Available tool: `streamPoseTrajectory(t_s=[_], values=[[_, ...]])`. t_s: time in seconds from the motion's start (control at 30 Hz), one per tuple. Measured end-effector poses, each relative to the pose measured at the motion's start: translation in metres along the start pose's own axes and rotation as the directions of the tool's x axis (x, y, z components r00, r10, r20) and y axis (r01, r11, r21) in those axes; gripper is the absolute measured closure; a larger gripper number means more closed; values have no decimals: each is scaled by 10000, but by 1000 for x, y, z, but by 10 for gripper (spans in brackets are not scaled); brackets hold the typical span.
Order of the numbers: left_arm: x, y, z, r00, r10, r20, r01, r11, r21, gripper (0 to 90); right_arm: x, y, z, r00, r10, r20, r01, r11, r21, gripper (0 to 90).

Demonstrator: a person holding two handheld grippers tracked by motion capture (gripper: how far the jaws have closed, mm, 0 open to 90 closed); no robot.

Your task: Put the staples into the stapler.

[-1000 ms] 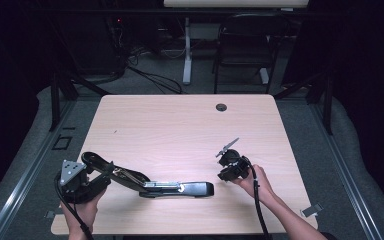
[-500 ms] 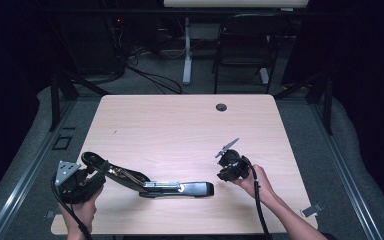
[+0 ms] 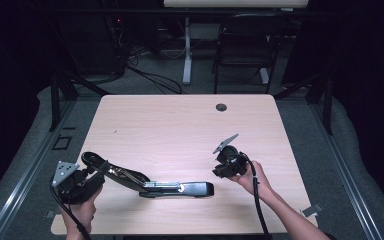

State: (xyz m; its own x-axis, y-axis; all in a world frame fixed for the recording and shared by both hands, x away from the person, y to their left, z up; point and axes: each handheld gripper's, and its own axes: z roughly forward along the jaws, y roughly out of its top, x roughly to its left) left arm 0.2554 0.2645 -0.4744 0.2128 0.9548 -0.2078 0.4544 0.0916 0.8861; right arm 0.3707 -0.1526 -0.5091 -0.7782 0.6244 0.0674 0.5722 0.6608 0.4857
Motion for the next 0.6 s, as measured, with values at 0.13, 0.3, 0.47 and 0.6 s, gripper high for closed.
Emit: streamPoseTrajectory(t_s=[0.13,0.3,0.47,0.6], values=[[0,0,0,10000,-40,32,40,10000,1,606,2,9,2,9997,-225,-44,224,9997,-50,783],[0,0,0,10000,-53,43,53,10000,-24,606,7,22,4,9980,-622,-139,620,9979,-167,783],[0,0,0,10000,-44,42,44,10000,-30,606,11,31,4,9959,-853,-306,840,9956,-412,783],[0,0,0,10000,-36,28,36,10000,-25,606,13,36,4,9938,-1020,-448,996,9936,-527,784]])
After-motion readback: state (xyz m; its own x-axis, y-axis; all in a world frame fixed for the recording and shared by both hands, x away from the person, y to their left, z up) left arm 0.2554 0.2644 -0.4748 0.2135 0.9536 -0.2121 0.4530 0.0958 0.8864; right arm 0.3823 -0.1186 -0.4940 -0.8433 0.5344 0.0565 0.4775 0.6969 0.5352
